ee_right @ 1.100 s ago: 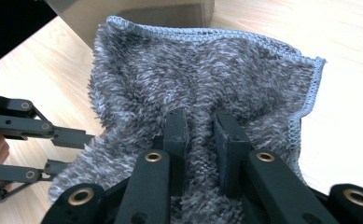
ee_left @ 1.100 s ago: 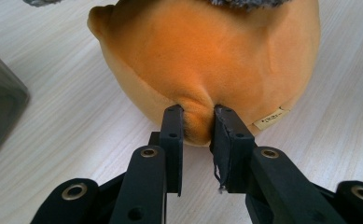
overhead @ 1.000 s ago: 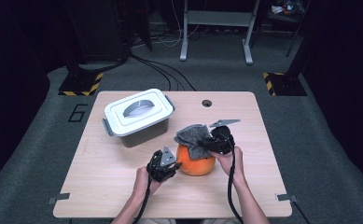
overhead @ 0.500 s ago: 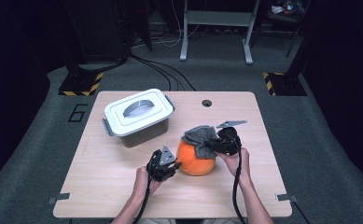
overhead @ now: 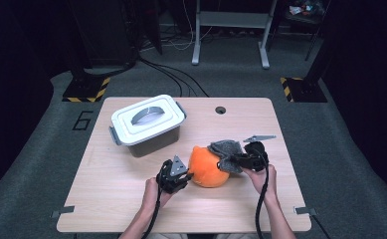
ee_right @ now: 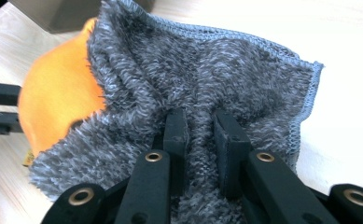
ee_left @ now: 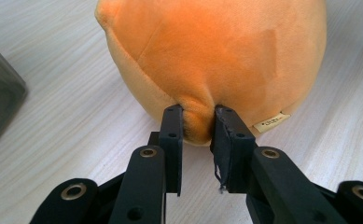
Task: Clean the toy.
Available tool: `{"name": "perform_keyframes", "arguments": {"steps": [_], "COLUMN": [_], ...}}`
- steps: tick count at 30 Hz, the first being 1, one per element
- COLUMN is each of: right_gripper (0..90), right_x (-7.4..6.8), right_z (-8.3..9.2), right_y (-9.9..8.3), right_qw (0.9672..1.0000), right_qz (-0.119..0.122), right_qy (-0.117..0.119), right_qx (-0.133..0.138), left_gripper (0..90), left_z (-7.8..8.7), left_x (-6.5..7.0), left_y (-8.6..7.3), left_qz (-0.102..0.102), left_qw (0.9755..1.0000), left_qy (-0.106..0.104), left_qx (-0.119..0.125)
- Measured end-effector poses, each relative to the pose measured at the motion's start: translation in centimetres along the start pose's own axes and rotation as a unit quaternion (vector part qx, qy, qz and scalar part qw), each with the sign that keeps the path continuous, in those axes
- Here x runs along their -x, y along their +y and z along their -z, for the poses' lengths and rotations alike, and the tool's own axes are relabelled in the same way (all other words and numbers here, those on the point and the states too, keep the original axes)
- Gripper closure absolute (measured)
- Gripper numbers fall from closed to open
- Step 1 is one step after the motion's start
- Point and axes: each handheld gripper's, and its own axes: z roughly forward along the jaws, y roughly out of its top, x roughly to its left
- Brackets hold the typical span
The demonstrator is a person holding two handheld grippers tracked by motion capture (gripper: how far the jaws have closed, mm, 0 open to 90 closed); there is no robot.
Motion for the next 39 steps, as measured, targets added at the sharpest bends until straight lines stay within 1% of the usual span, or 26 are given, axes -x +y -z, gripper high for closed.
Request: {"name": "perform_keyframes", "arguments": {"steps": [1, 2, 4, 5, 6, 9, 10, 11, 12, 13, 14, 15, 16, 17, 18, 19, 21, 24, 25, 28, 30, 32, 33, 34, 39], "right_gripper": [76.7, 76.6, 76.6, 76.7, 76.7, 76.9, 76.9, 76.9, 76.9, 76.9, 76.9, 76.9, 76.9, 76.9, 76.9, 76.9, 76.8, 76.8, 76.8, 76.7, 76.6, 76.6, 76.6, 76.6, 76.6], "right_x": [0.1, 0.2, 0.8, 0.9, 1.1, 1.5, 1.4, 1.4, 1.2, 1.1, 0.8, 0.6, 0.1, -0.2, -0.6, -1.0, -2.1, -3.3, -3.8, -4.8, -5.2, -5.6, -5.8, -5.9, -5.7], "right_z": [0.0, 0.0, -0.1, -0.1, 0.0, 0.6, 0.9, 1.1, 1.6, 1.9, 2.1, 2.3, 2.5, 2.6, 2.6, 2.6, 2.4, 1.9, 1.5, 0.6, -0.1, -0.7, -1.2, -1.4, -1.6], "right_y": [-0.2, -0.4, -0.8, -0.9, -1.0, -1.0, -0.9, -0.8, -0.4, -0.2, 0.1, 0.3, 0.7, 1.0, 1.3, 1.5, 2.2, 2.9, 3.1, 3.6, 3.9, 4.0, 4.1, 4.1, 4.1], "right_qw": [1.0000, 0.9999, 0.9999, 0.9997, 0.9995, 0.9992, 0.9991, 0.9990, 0.9991, 0.9990, 0.9990, 0.9990, 0.9989, 0.9989, 0.9989, 0.9988, 0.9985, 0.9981, 0.9978, 0.9978, 0.9975, 0.9977, 0.9975, 0.9973, 0.9975], "right_qz": [-0.005, -0.010, -0.006, -0.012, -0.012, -0.016, -0.020, -0.020, -0.018, -0.015, -0.012, -0.010, -0.009, 0.002, 0.006, 0.012, 0.025, 0.039, 0.047, 0.051, 0.059, 0.060, 0.063, 0.068, 0.067], "right_qy": [0.000, -0.007, -0.012, -0.019, -0.026, -0.038, -0.037, -0.039, -0.034, -0.035, -0.031, -0.026, -0.020, -0.019, -0.015, -0.010, -0.002, 0.007, 0.010, 0.019, 0.023, 0.024, 0.027, 0.023, 0.016], "right_qx": [-0.004, -0.008, -0.009, -0.012, -0.012, -0.002, 0.003, 0.008, 0.018, 0.023, 0.030, 0.035, 0.041, 0.043, 0.044, 0.046, 0.048, 0.047, 0.045, 0.037, 0.031, 0.023, 0.017, 0.014, 0.010], "left_gripper": [74.0, 73.9, 73.9, 73.9, 73.9, 73.9, 73.9, 73.8, 73.8, 73.8, 73.8, 73.8, 73.8, 73.8, 73.8, 73.8, 73.8, 73.8, 73.9, 73.8, 73.9, 73.9, 73.9, 73.9, 73.8], "left_z": [0.0, 0.0, 0.0, 0.0, -0.1, -0.1, -0.1, 0.0, 0.0, -0.1, -0.1, -0.1, -0.1, -0.1, -0.1, -0.1, -0.1, -0.1, -0.1, -0.1, -0.1, -0.1, -0.1, -0.1, -0.1], "left_x": [0.0, 0.0, -0.1, -0.1, -0.1, -0.2, -0.2, -0.2, -0.2, -0.2, -0.2, -0.2, -0.2, -0.1, -0.1, -0.2, -0.1, 0.0, 0.0, 0.0, 0.0, 0.1, 0.1, 0.1, 0.1], "left_y": [0.0, 0.0, 0.0, 0.0, -0.1, -0.1, -0.1, 0.0, 0.0, 0.0, 0.0, 0.1, 0.1, 0.2, 0.2, 0.3, 0.4, 0.5, 0.5, 0.5, 0.5, 0.5, 0.5, 0.5, 0.5], "left_qz": [0.000, 0.001, 0.002, 0.003, 0.005, 0.007, 0.007, 0.007, 0.008, 0.009, 0.011, 0.009, 0.011, 0.011, 0.013, 0.008, 0.010, 0.009, 0.008, 0.009, 0.007, 0.007, 0.006, 0.006, 0.008], "left_qw": [1.0000, 1.0000, 1.0000, 1.0000, 1.0000, 1.0000, 1.0000, 1.0000, 1.0000, 1.0000, 0.9999, 0.9999, 0.9999, 0.9999, 0.9999, 0.9999, 0.9999, 0.9999, 0.9999, 0.9999, 0.9999, 1.0000, 1.0000, 0.9999, 1.0000], "left_qy": [0.000, 0.000, 0.000, 0.001, 0.002, 0.003, 0.003, 0.005, 0.005, 0.004, 0.004, 0.004, 0.004, 0.007, 0.006, 0.006, 0.005, 0.008, 0.008, 0.007, 0.006, 0.006, 0.006, 0.005, 0.005], "left_qx": [0.000, 0.000, 0.000, -0.001, 0.000, 0.000, 0.000, -0.002, -0.002, -0.002, 0.000, -0.003, -0.003, -0.001, -0.003, -0.003, -0.004, -0.003, -0.004, -0.004, -0.004, -0.003, -0.005, -0.007, -0.002]}}
